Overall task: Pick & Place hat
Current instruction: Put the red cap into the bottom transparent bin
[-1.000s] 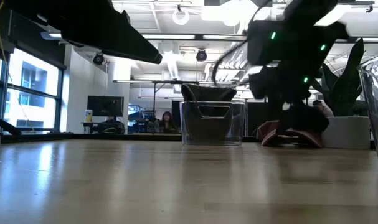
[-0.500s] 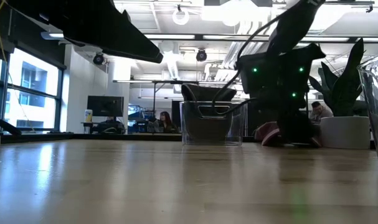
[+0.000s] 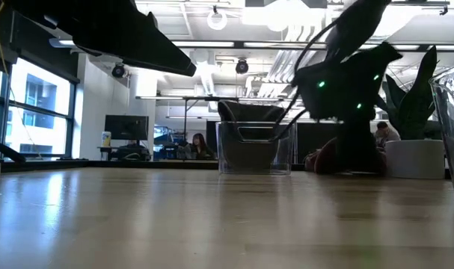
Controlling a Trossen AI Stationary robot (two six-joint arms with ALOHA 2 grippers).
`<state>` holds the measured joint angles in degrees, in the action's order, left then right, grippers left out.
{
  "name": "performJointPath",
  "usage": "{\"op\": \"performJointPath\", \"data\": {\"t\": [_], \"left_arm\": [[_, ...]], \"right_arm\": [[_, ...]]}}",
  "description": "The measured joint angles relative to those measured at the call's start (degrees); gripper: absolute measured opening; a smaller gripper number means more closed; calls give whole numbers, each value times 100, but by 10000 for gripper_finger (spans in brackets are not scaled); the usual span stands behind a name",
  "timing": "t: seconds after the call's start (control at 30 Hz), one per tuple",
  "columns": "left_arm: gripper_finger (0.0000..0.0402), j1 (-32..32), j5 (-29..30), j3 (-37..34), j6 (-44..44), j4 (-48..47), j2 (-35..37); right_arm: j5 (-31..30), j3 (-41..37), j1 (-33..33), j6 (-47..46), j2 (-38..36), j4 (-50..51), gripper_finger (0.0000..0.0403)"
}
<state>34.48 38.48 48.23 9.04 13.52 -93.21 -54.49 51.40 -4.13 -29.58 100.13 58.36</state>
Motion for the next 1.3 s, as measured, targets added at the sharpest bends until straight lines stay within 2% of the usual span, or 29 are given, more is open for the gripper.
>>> {"op": "performJointPath", "data": {"t": [0.2,0.33,0.43,0.53,0.63,0.8,1.03,1.13,1.3], "left_arm": [[231,-195,-131,2,132,-43,-2],[231,-324,-558,2,333,-55,-4],[231,-395,-840,2,354,-35,-7],[231,-417,-830,2,427,-37,-7],[231,-413,-817,2,433,-35,-7],[231,-411,-817,2,433,-35,-9],[231,-413,-826,2,433,-6,-9],[231,-411,-787,2,433,-1,-9],[231,-411,-568,4,354,36,10]], "right_arm": [[262,-2,606,-1095,-547,623,10],[449,125,1032,-1949,-1082,1090,8],[344,298,1302,-2379,-1490,1347,8],[153,447,1491,-2584,-1932,1317,8],[-326,468,1634,-2659,-2315,1151,7],[-1540,468,1804,-3392,-2847,953,7],[-3424,470,1940,-1774,-3094,-1276,7],[-3542,470,2115,-1432,-3150,-1597,7],[-3552,197,2622,-1633,-3164,-1595,7]]}}
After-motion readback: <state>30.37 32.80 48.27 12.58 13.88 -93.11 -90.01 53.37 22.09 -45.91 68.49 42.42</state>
